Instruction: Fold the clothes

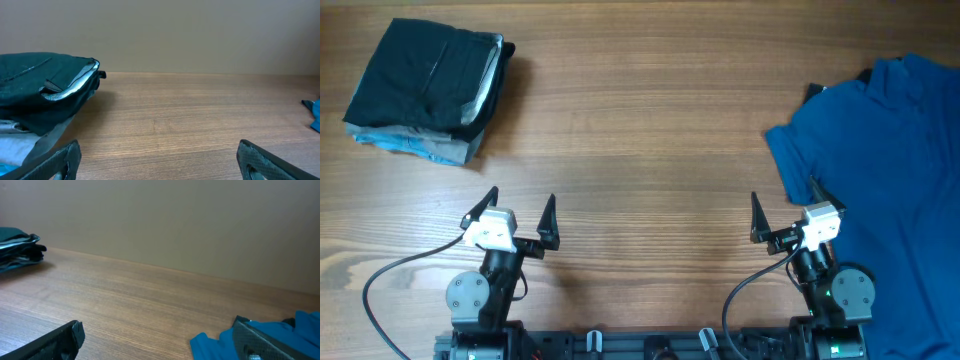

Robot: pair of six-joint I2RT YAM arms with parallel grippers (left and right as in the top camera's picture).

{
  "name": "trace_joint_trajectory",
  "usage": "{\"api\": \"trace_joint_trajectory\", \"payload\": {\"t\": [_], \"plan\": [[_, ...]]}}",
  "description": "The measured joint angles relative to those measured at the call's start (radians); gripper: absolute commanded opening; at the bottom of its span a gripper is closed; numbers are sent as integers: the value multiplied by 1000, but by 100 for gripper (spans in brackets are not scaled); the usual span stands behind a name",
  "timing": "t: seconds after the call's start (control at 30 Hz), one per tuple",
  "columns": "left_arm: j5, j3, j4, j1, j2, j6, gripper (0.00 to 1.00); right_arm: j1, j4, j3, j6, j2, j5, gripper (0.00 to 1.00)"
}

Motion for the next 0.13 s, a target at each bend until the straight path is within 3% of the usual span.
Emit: {"api": "trace_joint_trajectory", "payload": {"t": [0.13], "plan": [[0,0,0,0,0,0,100,0,0,0,0,0,0,100]]}}
